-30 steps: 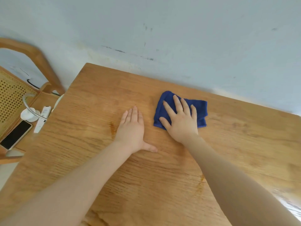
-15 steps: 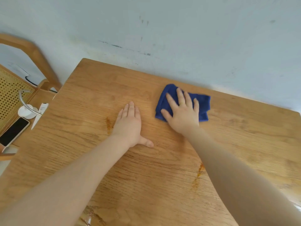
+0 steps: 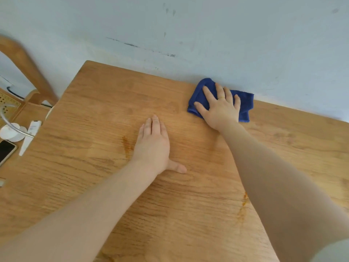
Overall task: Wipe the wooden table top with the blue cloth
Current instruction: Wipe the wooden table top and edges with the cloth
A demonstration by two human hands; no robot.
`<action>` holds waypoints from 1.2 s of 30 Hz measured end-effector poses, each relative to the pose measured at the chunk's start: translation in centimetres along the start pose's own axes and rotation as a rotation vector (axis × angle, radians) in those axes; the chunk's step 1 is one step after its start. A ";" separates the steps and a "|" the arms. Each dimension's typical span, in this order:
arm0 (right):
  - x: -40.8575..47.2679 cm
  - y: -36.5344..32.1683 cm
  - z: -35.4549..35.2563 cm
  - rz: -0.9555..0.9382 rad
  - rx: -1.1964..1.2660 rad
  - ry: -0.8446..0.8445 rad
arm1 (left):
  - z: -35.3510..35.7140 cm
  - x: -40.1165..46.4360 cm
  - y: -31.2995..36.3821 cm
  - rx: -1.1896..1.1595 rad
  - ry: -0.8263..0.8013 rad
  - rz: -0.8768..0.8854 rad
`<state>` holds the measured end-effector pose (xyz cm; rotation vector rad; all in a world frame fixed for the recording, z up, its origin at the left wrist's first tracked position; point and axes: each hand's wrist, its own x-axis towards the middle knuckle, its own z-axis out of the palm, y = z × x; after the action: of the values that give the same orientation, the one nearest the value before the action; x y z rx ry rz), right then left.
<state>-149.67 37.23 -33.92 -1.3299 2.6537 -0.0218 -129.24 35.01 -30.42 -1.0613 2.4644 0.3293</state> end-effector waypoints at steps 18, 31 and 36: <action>-2.0 1.4 0.3 0.072 0.038 0.035 | -0.5 0.0 0.2 0.087 -0.009 0.023; -8.9 2.1 0.1 -0.142 0.022 -0.039 | -1.3 -0.8 0.8 -0.001 -0.046 -0.045; -3.5 3.2 0.2 0.054 0.084 0.009 | -1.3 -0.2 1.1 0.008 -0.104 -0.089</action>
<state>-150.17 41.97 -33.84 -1.2351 2.6632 -0.1305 -130.30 35.36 -29.09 -1.1176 2.3177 0.3383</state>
